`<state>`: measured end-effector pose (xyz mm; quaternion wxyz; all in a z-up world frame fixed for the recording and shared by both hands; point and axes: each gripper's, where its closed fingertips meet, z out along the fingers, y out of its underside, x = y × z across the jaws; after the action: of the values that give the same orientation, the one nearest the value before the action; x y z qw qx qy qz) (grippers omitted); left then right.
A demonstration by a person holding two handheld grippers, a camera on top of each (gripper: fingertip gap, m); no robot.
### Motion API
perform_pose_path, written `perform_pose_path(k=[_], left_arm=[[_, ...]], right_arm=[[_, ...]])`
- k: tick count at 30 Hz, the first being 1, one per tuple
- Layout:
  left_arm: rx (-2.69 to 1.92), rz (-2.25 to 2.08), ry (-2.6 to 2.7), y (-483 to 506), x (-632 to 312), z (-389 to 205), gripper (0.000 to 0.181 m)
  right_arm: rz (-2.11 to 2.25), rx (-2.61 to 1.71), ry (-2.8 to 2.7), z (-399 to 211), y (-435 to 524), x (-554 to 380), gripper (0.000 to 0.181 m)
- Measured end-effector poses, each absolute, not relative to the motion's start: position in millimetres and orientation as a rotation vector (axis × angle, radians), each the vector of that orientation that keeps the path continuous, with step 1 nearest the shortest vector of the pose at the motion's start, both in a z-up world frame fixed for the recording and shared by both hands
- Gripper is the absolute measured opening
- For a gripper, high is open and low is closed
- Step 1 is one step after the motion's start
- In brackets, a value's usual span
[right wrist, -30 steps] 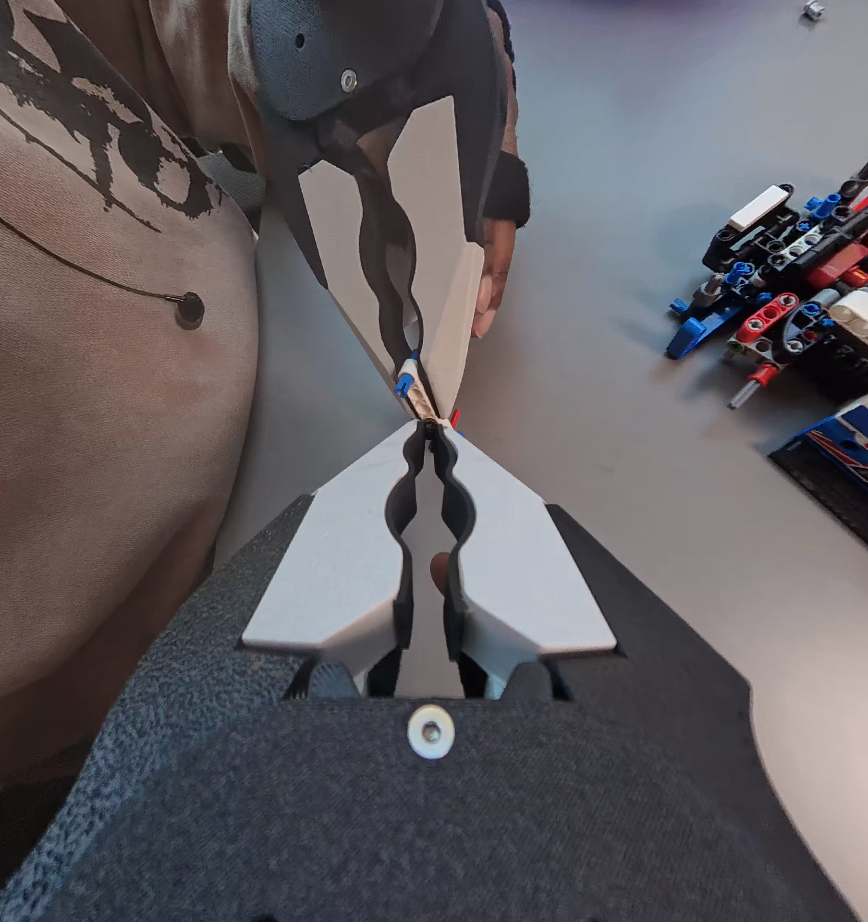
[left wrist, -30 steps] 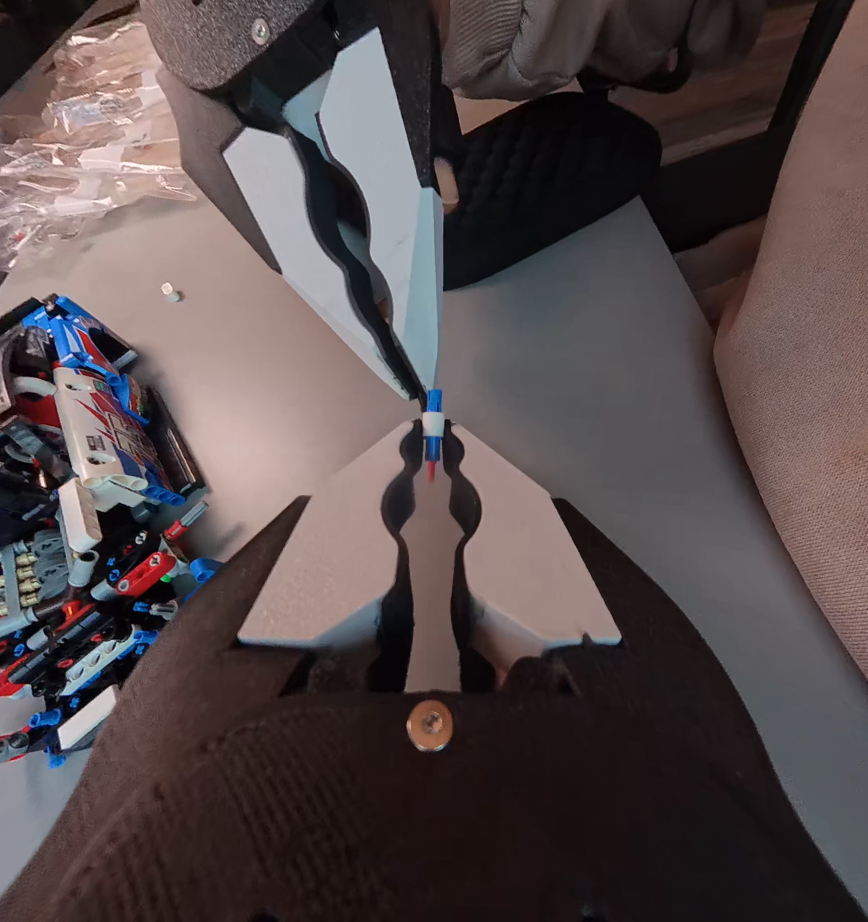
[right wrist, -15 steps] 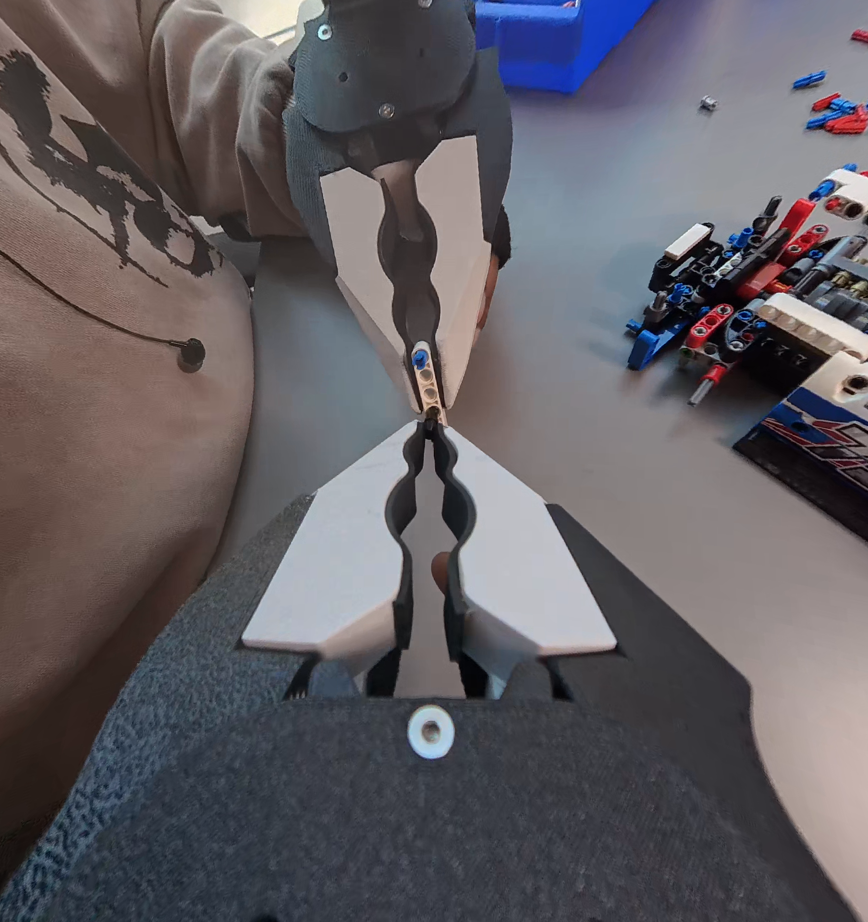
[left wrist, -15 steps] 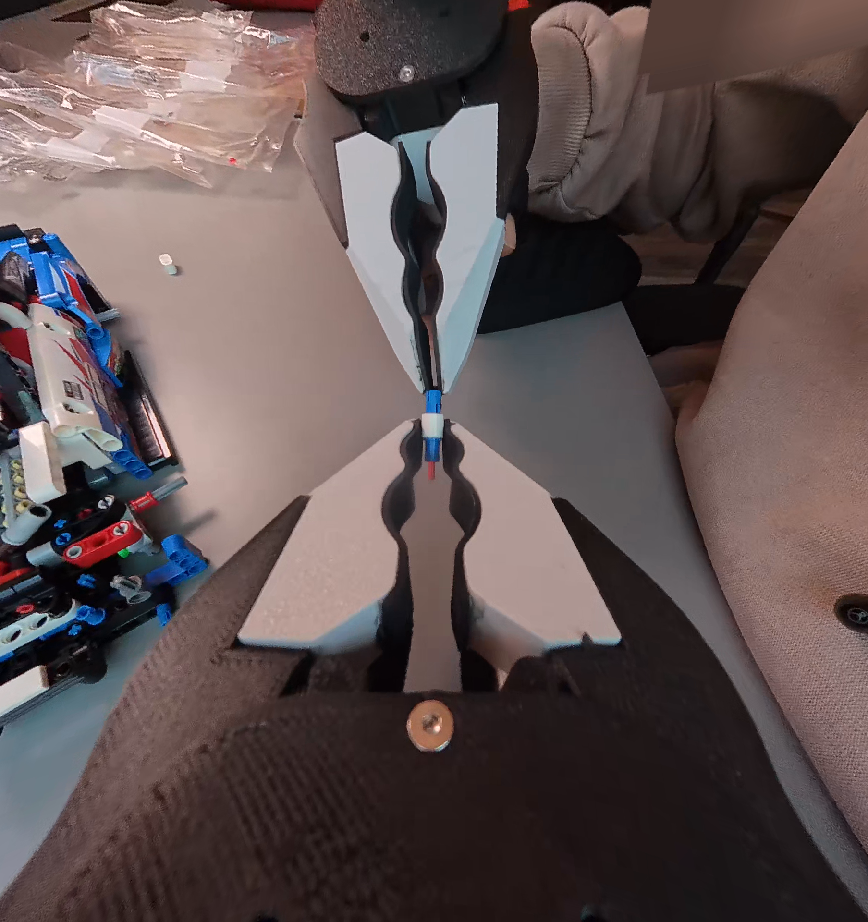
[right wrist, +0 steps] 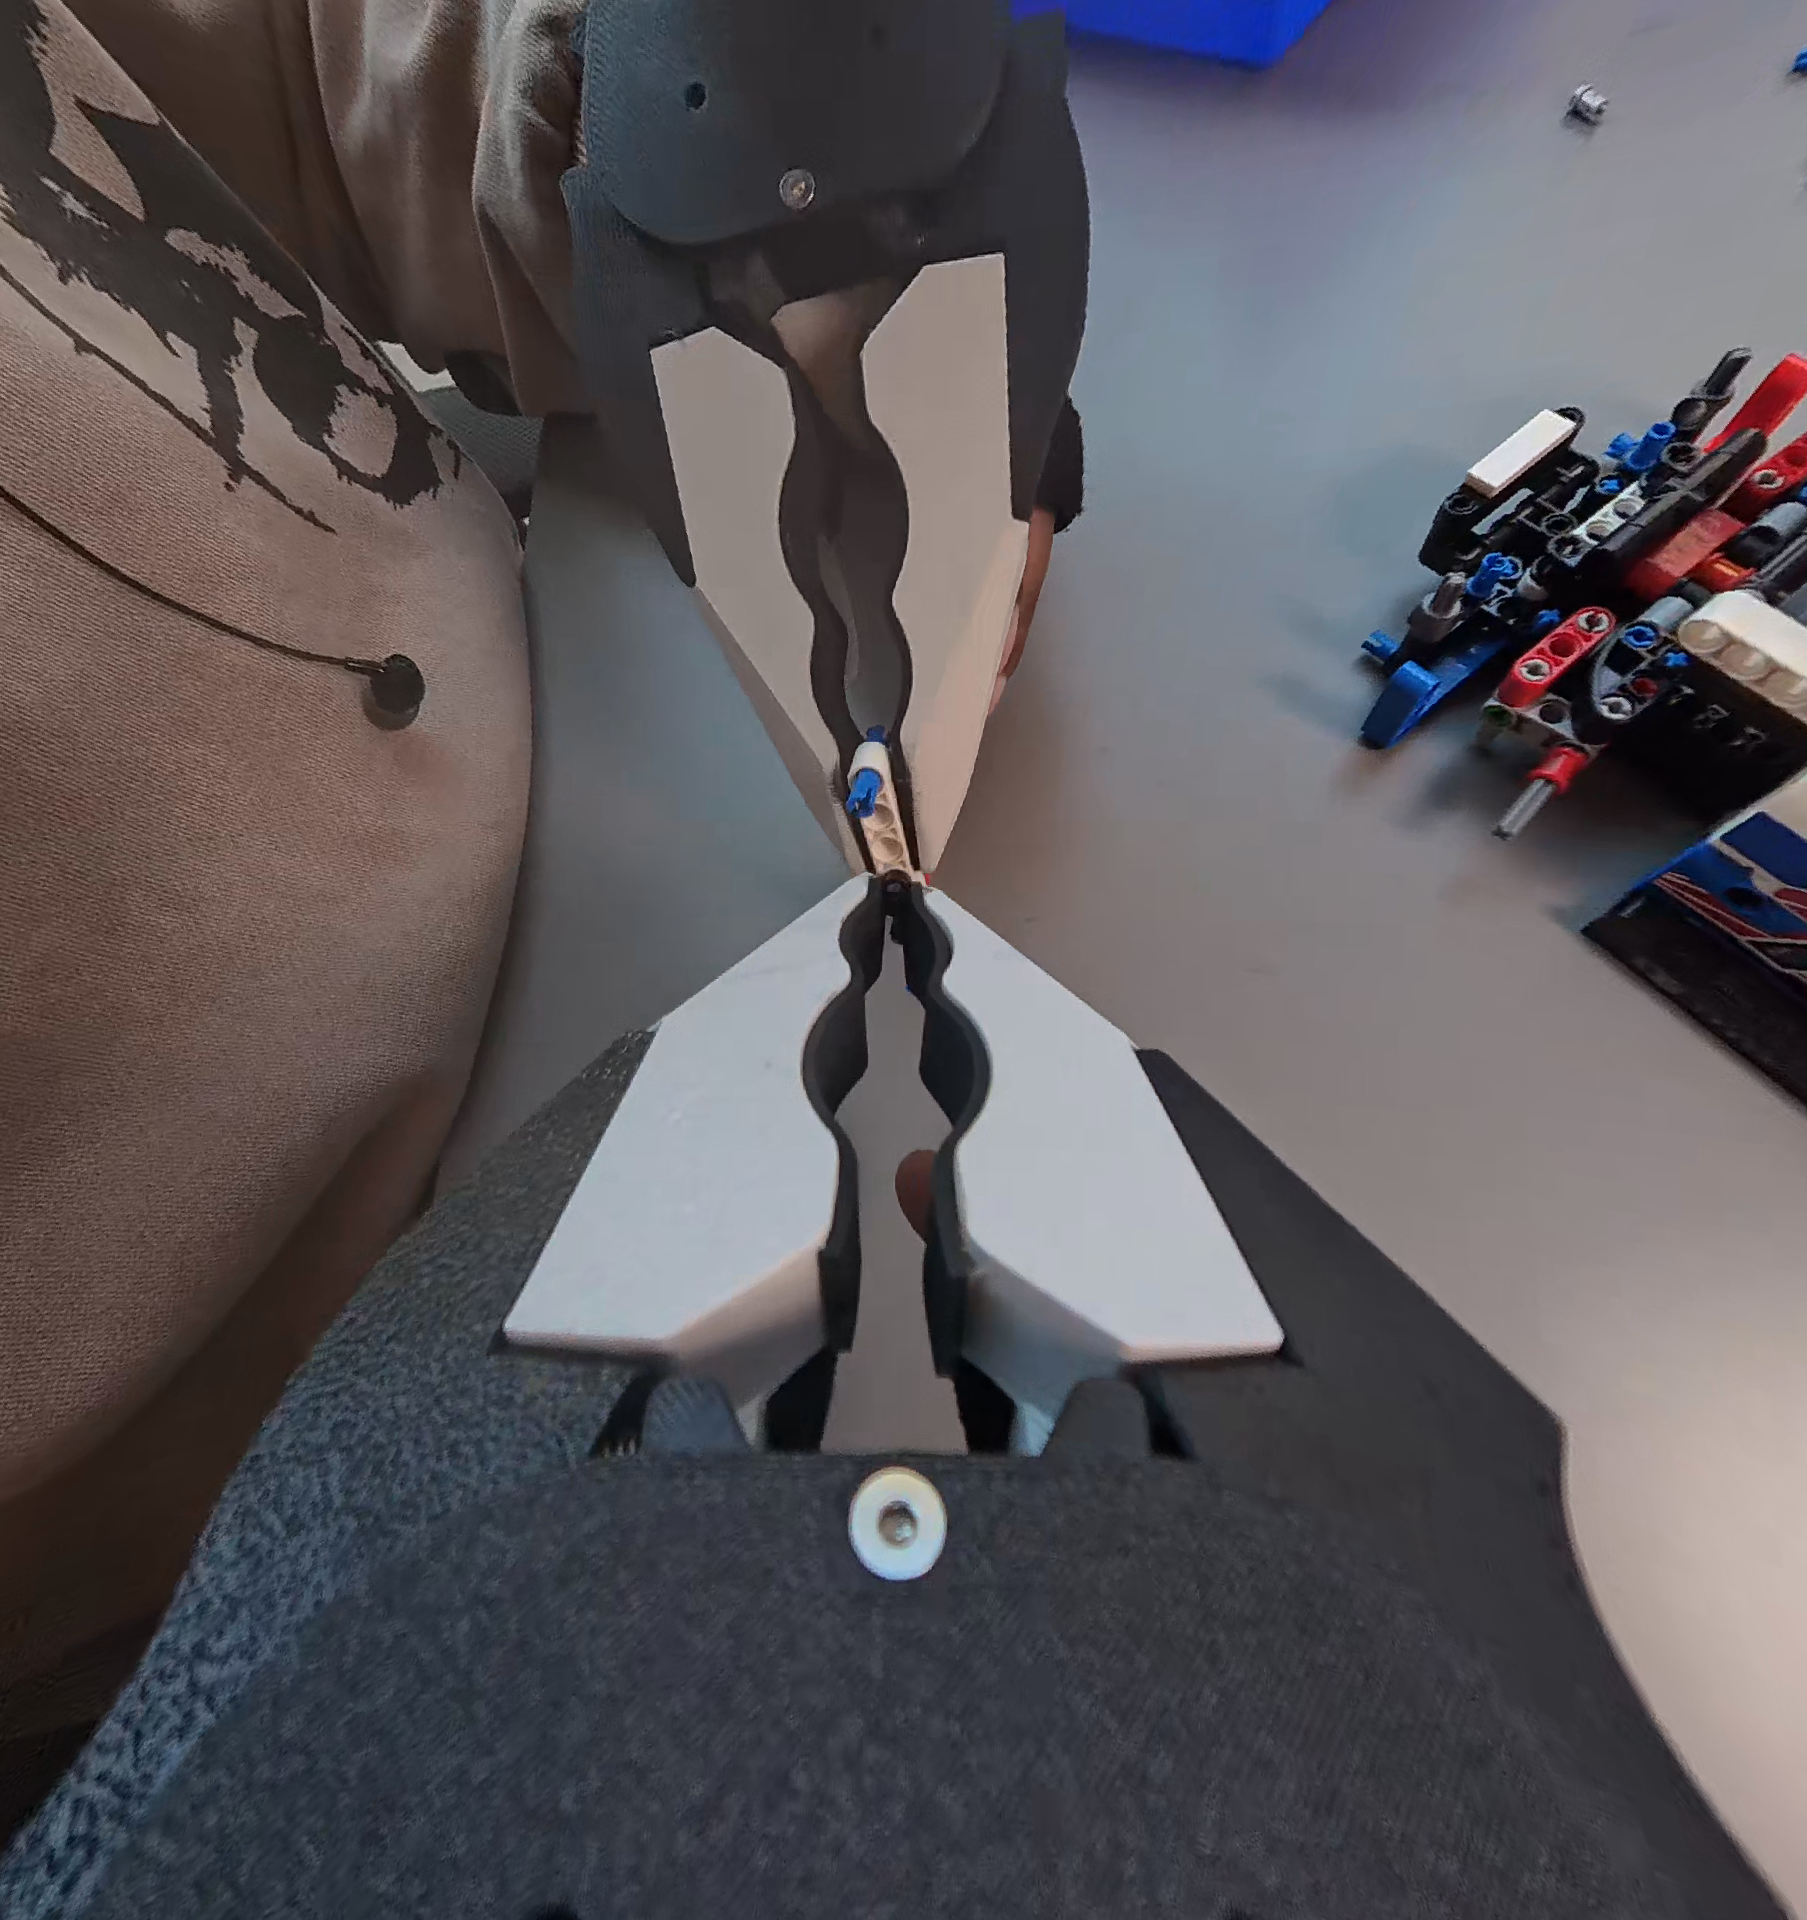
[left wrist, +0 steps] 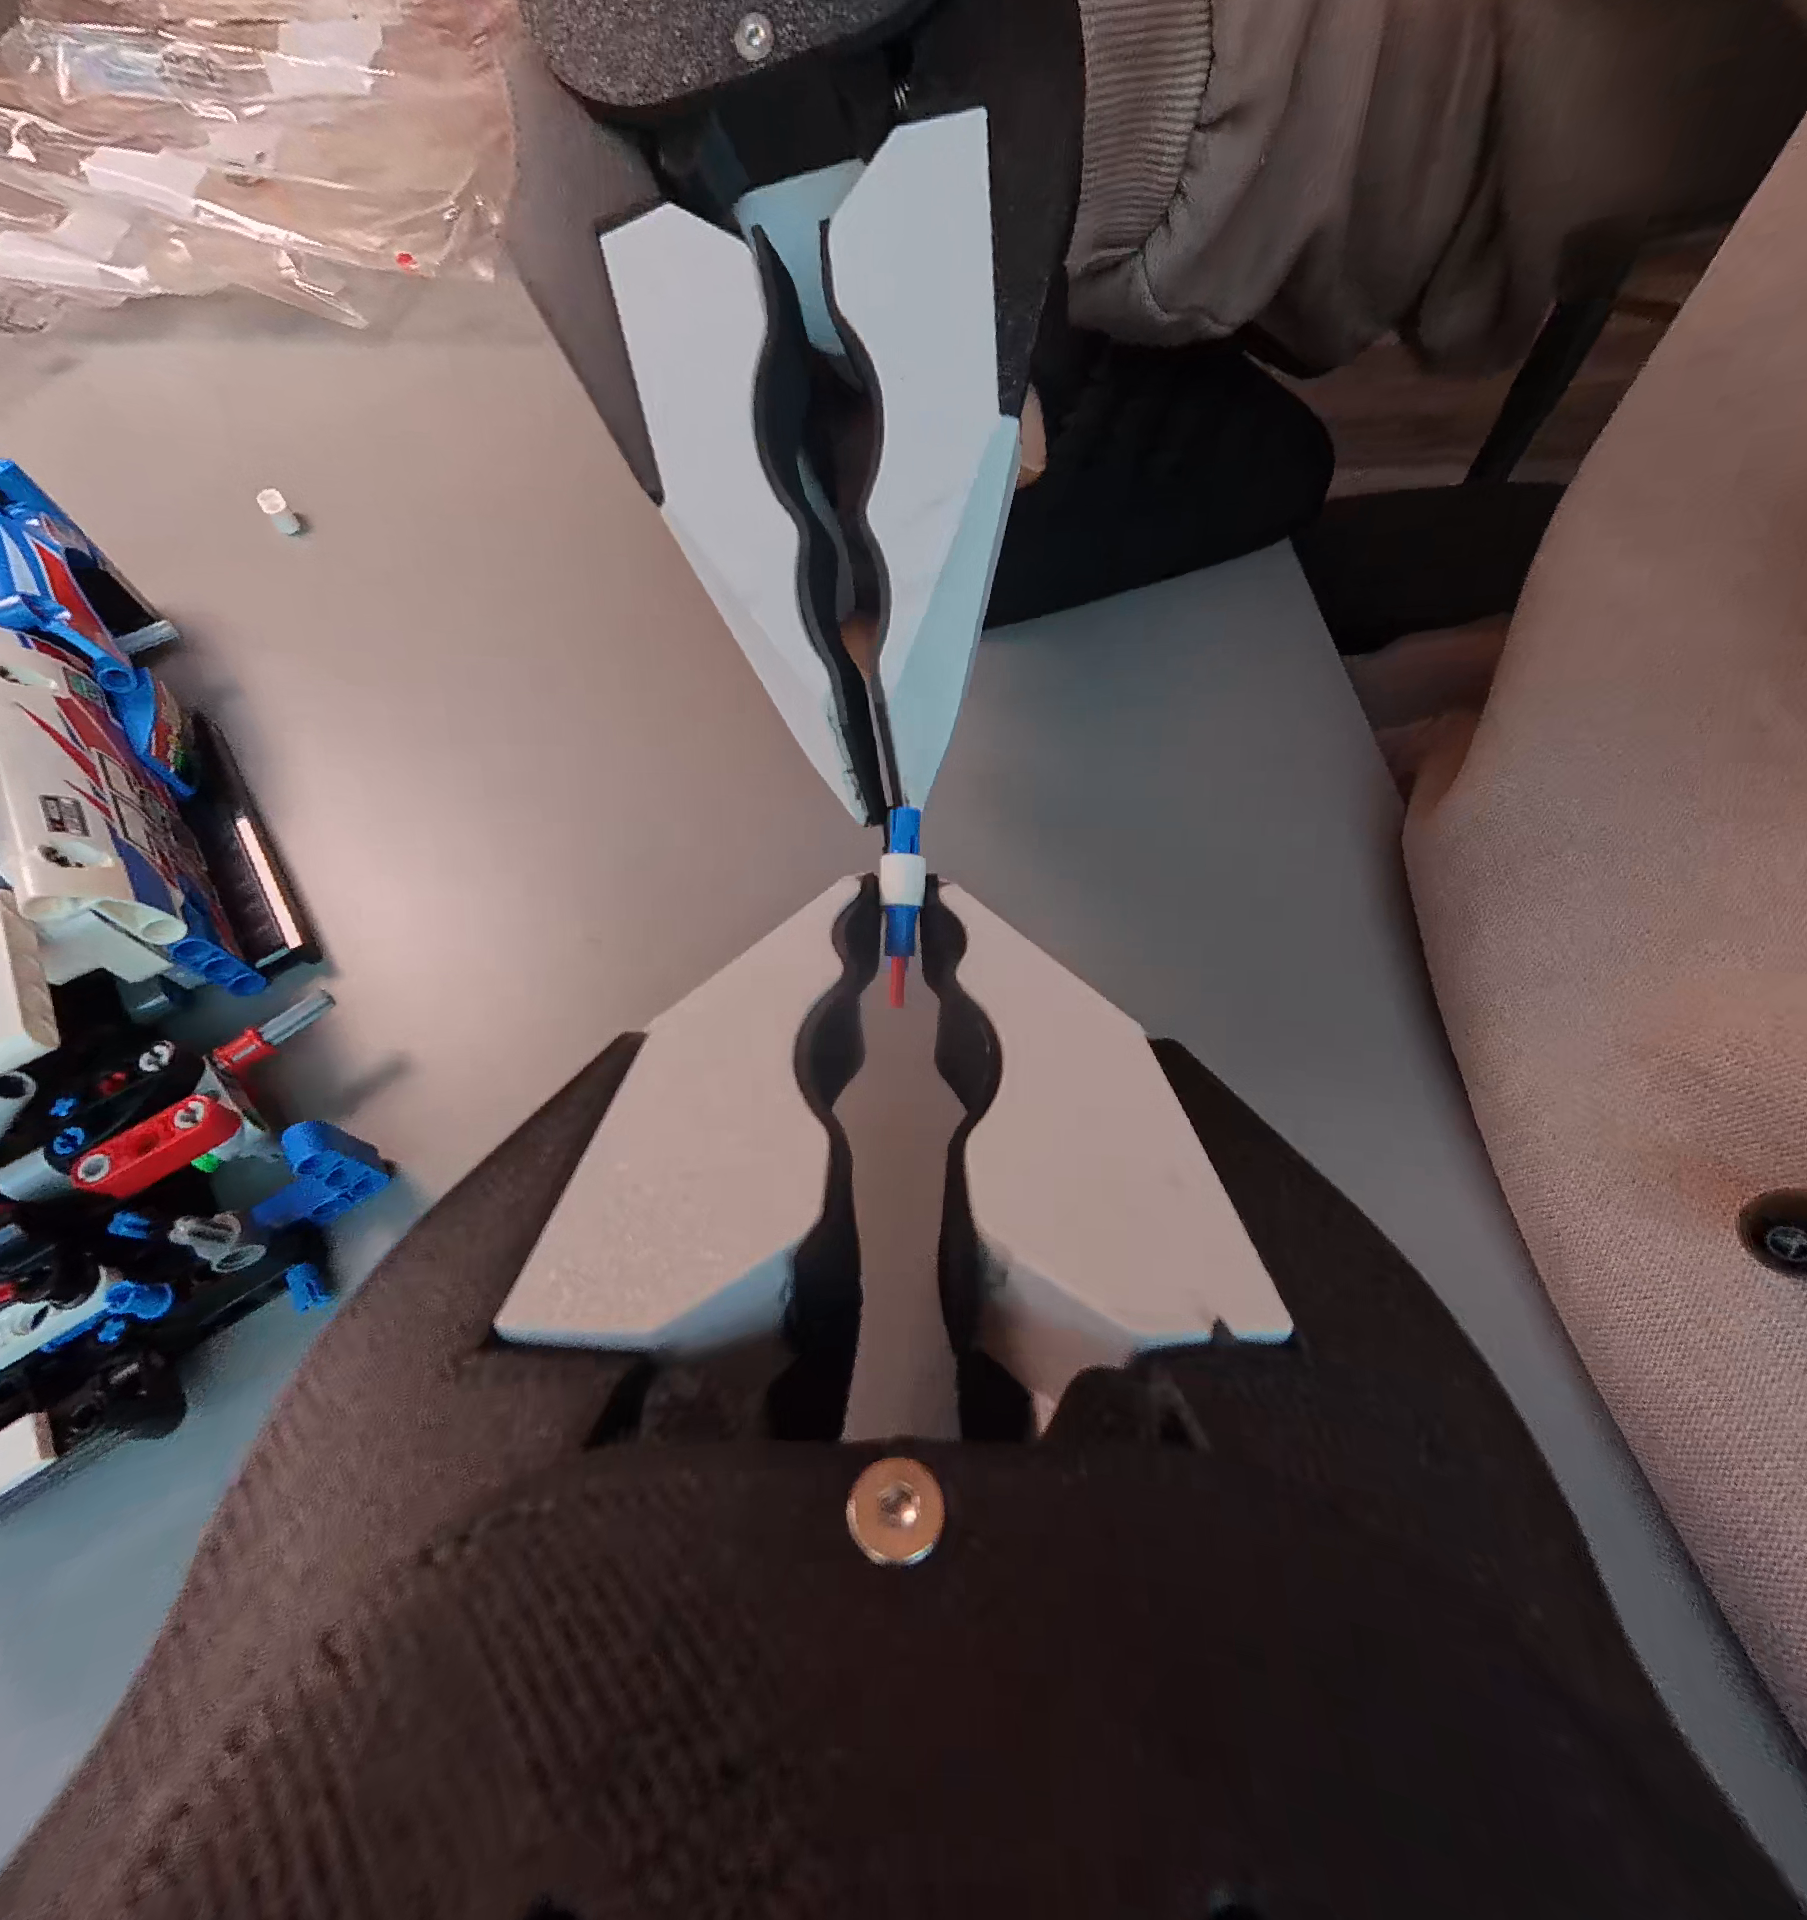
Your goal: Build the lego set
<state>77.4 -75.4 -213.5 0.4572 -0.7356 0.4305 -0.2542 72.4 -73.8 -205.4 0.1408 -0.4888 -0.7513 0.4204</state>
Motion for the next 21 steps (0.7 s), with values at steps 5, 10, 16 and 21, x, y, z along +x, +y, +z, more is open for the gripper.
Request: perform_pose_path(k=[5,10,16,21], left_arm=[[-1.805,-0.780,0.900,-68.3,71.1,-198.0,0.006],[-1.807,-0.814,0.868,-66.6,69.9,-196.7,0.006],[-1.806,-0.820,0.856,-65.8,69.3,-195.6,0.005],[-1.792,-0.855,0.823,-65.3,70.1,-191.4,0.005]], right_arm=[[1.330,-1.420,-1.999,-193.4,-64.6,69.8,0.001],[1.356,-1.417,-1.960,-193.8,-64.2,69.1,0.001],[1.372,-1.396,-1.932,-193.7,-61.3,67.3,0.002],[1.386,-1.367,-1.879,-191.0,-59.1,65.5,0.004]])
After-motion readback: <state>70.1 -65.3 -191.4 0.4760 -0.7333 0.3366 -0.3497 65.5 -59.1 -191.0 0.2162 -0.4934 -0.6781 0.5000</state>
